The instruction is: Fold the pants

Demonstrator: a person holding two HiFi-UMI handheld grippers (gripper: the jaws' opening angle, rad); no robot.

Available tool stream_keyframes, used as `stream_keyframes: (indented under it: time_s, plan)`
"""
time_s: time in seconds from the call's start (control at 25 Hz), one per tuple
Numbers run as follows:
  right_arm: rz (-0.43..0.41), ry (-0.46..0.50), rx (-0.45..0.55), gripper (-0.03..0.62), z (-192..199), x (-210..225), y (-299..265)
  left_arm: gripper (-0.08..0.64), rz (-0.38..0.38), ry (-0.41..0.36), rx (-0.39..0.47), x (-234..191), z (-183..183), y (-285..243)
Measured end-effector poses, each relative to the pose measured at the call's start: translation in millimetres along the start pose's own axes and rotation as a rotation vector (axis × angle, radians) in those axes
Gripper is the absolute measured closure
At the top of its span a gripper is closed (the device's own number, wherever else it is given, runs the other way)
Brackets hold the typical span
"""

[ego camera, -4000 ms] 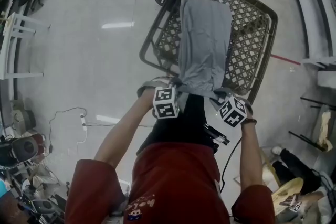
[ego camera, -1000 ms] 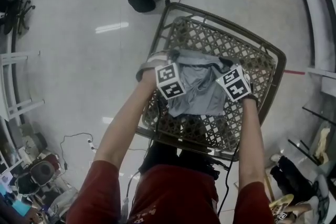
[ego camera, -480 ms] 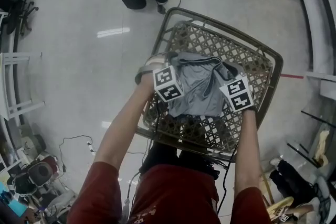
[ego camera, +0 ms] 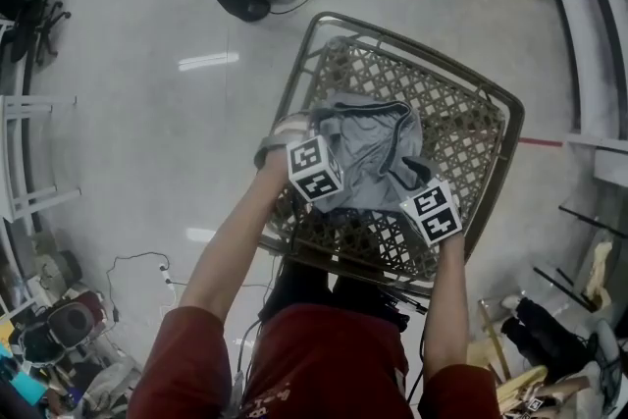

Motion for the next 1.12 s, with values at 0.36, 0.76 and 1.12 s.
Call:
stream_keyframes:
  time_s: [0.36, 0.76, 1.12]
  plan:
    - [0.006, 0.846, -0.140, 0.383, -2, -45, -18, 0.359, 0.010, -0.059, 0.027, 31, -7, 17]
    - [-0.033, 1.065, -0.233, 0.551, -18, -42, -37, 0.359, 0.017, -0.108, 0.007, 56, 1, 24]
    - [0.009, 1.056, -0.158, 0.566, -67, -43, -31, 0.359, -0.010, -0.066, 0.042, 52, 7, 36]
Point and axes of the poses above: the fingertips, and each gripper's own axes: y backward along the fingers, x to its right, z out of its underside, the point moved 10 cm from there along y, backward along the fingers, and after that the axes turned 8 degrees about -y, right-handed, at the moved point
